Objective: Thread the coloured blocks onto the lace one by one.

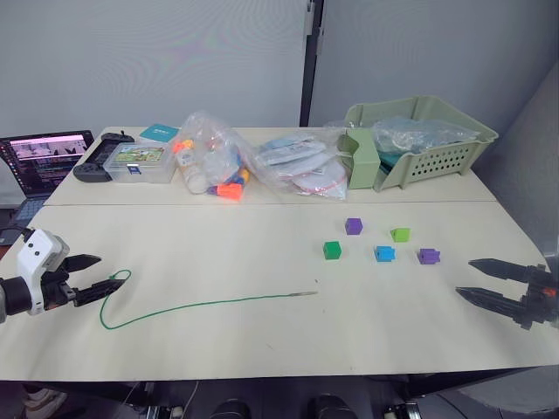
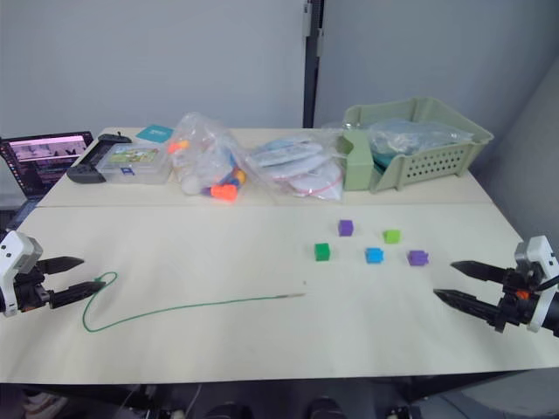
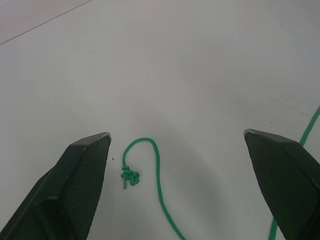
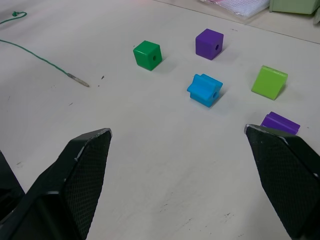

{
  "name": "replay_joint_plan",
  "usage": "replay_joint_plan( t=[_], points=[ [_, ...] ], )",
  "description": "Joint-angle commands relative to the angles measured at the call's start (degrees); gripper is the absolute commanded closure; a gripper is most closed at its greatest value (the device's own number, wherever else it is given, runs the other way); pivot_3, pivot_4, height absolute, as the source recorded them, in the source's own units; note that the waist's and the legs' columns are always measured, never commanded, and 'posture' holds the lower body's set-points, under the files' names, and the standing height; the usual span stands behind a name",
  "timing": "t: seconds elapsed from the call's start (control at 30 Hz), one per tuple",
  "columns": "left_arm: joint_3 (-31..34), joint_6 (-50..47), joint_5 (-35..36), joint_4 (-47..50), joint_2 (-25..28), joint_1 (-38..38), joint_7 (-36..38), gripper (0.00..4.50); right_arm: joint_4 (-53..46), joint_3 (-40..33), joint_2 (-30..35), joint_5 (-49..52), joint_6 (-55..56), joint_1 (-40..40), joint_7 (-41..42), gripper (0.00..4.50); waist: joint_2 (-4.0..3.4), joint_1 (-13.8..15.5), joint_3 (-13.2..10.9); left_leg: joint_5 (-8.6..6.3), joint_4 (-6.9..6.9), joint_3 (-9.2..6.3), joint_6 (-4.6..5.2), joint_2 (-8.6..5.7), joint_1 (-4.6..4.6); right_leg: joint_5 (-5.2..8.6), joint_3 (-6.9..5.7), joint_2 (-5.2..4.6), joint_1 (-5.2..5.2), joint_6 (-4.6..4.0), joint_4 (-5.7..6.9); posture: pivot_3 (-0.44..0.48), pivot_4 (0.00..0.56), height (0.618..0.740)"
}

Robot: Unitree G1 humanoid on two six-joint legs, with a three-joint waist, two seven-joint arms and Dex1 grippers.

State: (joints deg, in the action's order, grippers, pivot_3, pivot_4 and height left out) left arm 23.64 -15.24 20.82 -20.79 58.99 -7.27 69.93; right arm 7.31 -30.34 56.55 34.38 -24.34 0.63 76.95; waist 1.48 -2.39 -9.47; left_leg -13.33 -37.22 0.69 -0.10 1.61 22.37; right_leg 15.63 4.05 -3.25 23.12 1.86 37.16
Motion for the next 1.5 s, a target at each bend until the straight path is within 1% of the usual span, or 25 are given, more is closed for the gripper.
replay_joint_plan(
  t=[0.03, 0.17, 0.3, 0.43, 0.53, 0.6, 0.67, 0.77, 0.83, 0.93, 1.03, 1.23, 1.27, 1.33, 1.37, 1.47, 1.5],
  points=[
    [1.38, -0.08, 1.59, 2.09, 0.98, -0.45, 0.57, 0.01, -0.45, -1.32, 0.43, 0.88, -0.01, -1.12, -0.38, 0.00, 0.00, 0.00, 0.00, 0.00, 0.00, 0.00, 0.00, 0.00, 0.00, 0.00, 0.00, 0.00, 0.00, 0.00, 0.00, 0.000, 0.150, 0.737],
    [0.66, -4.98, 4.55, 7.08, 0.66, -1.56, 0.95, 0.01, -1.82, -0.10, -0.60, 2.53, -2.06, -3.47, -2.17, 0.00, 0.01, -0.01, 0.00, 0.00, -0.04, 0.00, 0.00, 0.01, 0.01, 0.00, 0.00, 0.00, 0.00, 0.00, 0.03, 0.000, 0.150, 0.737],
    [-2.40, -10.13, 7.42, 15.11, -0.45, -3.09, 0.88, 0.01, -9.90, 2.45, -1.55, 3.93, -5.05, -5.02, -4.46, 0.00, 0.00, 0.02, 0.00, 0.00, -0.06, -0.04, 0.00, 0.01, 0.03, -0.01, 0.01, 0.02, 0.00, 0.01, 0.05, 0.000, 0.150, 0.737],
    [-7.19, -12.94, 9.24, 20.59, -2.18, -5.37, 1.77, 0.01, -19.50, 5.45, -1.39, 5.10, -7.25, -4.53, -5.82, 0.00, 0.00, 0.16, 0.01, 0.00, -0.09, -0.09, 0.00, 0.00, 0.09, -0.01, 0.02, 0.06, 0.00, 0.02, 0.05, 0.000, 0.150, 0.737],
    [-13.21, -10.53, 6.58, 22.67, -3.81, -7.70, 2.00, 0.01, -27.74, 7.11, -0.61, 5.96, -9.63, -3.73, -7.30, 0.00, 0.01, 0.28, 0.00, 0.00, -0.13, -0.15, 0.00, -0.02, 0.16, -0.01, 0.00, 0.08, 0.02, 0.03, 0.04, 0.000, 0.150, 0.737],
    [-17.81, -9.71, 5.38, 23.46, -6.48, -10.65, 1.76, 0.01, -30.97, 7.60, -0.04, 5.97, -10.22, -3.14, -7.82, 0.00, 0.00, 0.51, 0.00, 0.00, -0.21, -0.19, 0.00, -0.02, 0.22, -0.02, 0.00, 0.11, 0.03, 0.05, 0.04, 0.000, 0.150, 0.737],
    [-22.00, -8.65, 3.66, 23.56, -9.22, -13.21, 1.60, 0.01, -33.15, 7.72, 0.35, 5.75, -10.38, -2.16, -8.13, 0.00, 0.00, 1.10, 0.01, -0.01, -0.43, -0.28, 0.01, -0.04, 0.37, -0.05, -0.06, 0.15, 0.03, 0.11, 0.05, 0.000, 0.150, 0.737],
    [-26.32, -7.21, 1.40, 22.70, -12.62, -15.78, 1.17, 0.01, -35.37, 7.63, 0.49, 5.47, -10.32, -0.72, -9.00, 0.00, 0.04, 1.60, 0.01, -0.03, -0.67, -0.35, 0.05, -0.21, 0.54, -0.14, -0.07, 0.15, 0.04, 0.24, 0.01, 0.000, 0.150, 0.737],
    [-30.69, -4.58, -1.16, 20.60, -17.98, -18.20, -0.14, 0.01, -37.68, 7.03, 0.09, 5.10, -10.18, 1.09, -10.44, 0.00, 0.03, 2.05, 0.01, -0.03, -0.73, -0.38, 0.05, -0.31, 0.59, -0.17, -0.06, 0.10, 0.04, 0.29, 0.00, 0.000, 0.150, 0.737],
    [-35.35, 0.61, -4.91, 17.97, -23.15, -20.10, -0.06, 0.01, -39.91, 7.02, 0.96, 2.70, -8.98, 4.30, -11.08, 0.00, 0.04, 2.38, 0.02, -0.02, -0.91, -0.51, 0.06, -0.47, 0.73, -0.20, -0.06, 0.03, 0.02, 0.39, 0.01, 0.000, 0.150, 0.737],
    [-37.50, 2.73, -6.38, 14.61, -28.47, -23.00, -1.49, 0.01, -40.97, 6.56, 0.67, 2.25, -8.77, 5.79, -12.20, 0.00, 0.05, 2.51, 0.02, -0.05, -1.08, -0.56, 0.12, -0.55, 0.84, -0.22, -0.06, -0.01, 0.03, 0.45, 0.00, 0.000, 0.150, 0.737],
    [-39.33, 6.56, -8.92, 8.64, -32.46, -25.53, -1.29, 0.01, -42.02, 6.35, 0.16, 1.97, -8.33, 7.25, -13.88, 0.00, 0.06, 2.15, 0.01, -0.06, -1.35, -0.62, 0.14, -0.56, 0.88, -0.29, -0.05, -0.01, -0.02, 0.55, 0.06, 0.000, 0.150, 0.737],
    [-39.84, 7.59, -9.99, 6.93, -33.51, -26.28, -2.05, 0.27, -42.19, 6.25, -0.05, 1.94, -8.30, 7.47, -14.35, 0.00, 0.06, 2.13, 0.01, -0.07, -1.38, -0.63, 0.15, -0.56, 0.88, -0.29, -0.06, -0.01, -0.04, 0.56, 0.07, 0.000, 0.150, 0.737],
    [-40.92, 7.95, -10.18, 4.92, -35.16, -27.27, -0.66, 0.84, -42.35, 6.16, -0.33, 1.56, -8.17, 7.93, -15.04, 0.00, 0.06, 2.20, 0.01, -0.08, -1.45, -0.65, 0.16, -0.58, 0.90, -0.30, -0.06, -0.01, -0.06, 0.58, 0.07, 0.000, 0.150, 0.737],
    [-41.35, 8.42, -10.70, 4.16, -35.62, -27.60, -0.50, 1.21, -42.41, 6.16, -0.44, 1.43, -8.04, 8.14, -15.21, 0.00, 0.07, 2.35, 0.01, -0.08, -1.50, -0.65, 0.17, -0.59, 0.94, -0.31, -0.06, -0.01, -0.06, 0.61, 0.06, 0.000, 0.150, 0.737],
    [-42.14, 9.46, -12.12, 2.68, -36.35, -28.21, -0.44, 2.10, -42.43, 6.34, -0.56, 1.35, -7.78, 8.35, -15.59, 0.00, 0.06, 2.42, 0.01, -0.09, -1.56, -0.67, 0.18, -0.64, 0.98, -0.34, -0.06, -0.06, -0.07, 0.66, 0.04, 0.000, 0.150, 0.737],
    [-42.31, 9.66, -12.56, 2.24, -36.62, -28.40, -0.60, 2.10, -42.41, 6.37, -0.57, 1.32, -7.70, 8.39, -15.69, 0.00, 0.07, 2.42, 0.01, -0.09, -1.56, -0.67, 0.18, -0.64, 0.98, -0.34, -0.06, -0.06, -0.07, 0.66, 0.04, 0.000, 0.150, 0.737]
  ],
)
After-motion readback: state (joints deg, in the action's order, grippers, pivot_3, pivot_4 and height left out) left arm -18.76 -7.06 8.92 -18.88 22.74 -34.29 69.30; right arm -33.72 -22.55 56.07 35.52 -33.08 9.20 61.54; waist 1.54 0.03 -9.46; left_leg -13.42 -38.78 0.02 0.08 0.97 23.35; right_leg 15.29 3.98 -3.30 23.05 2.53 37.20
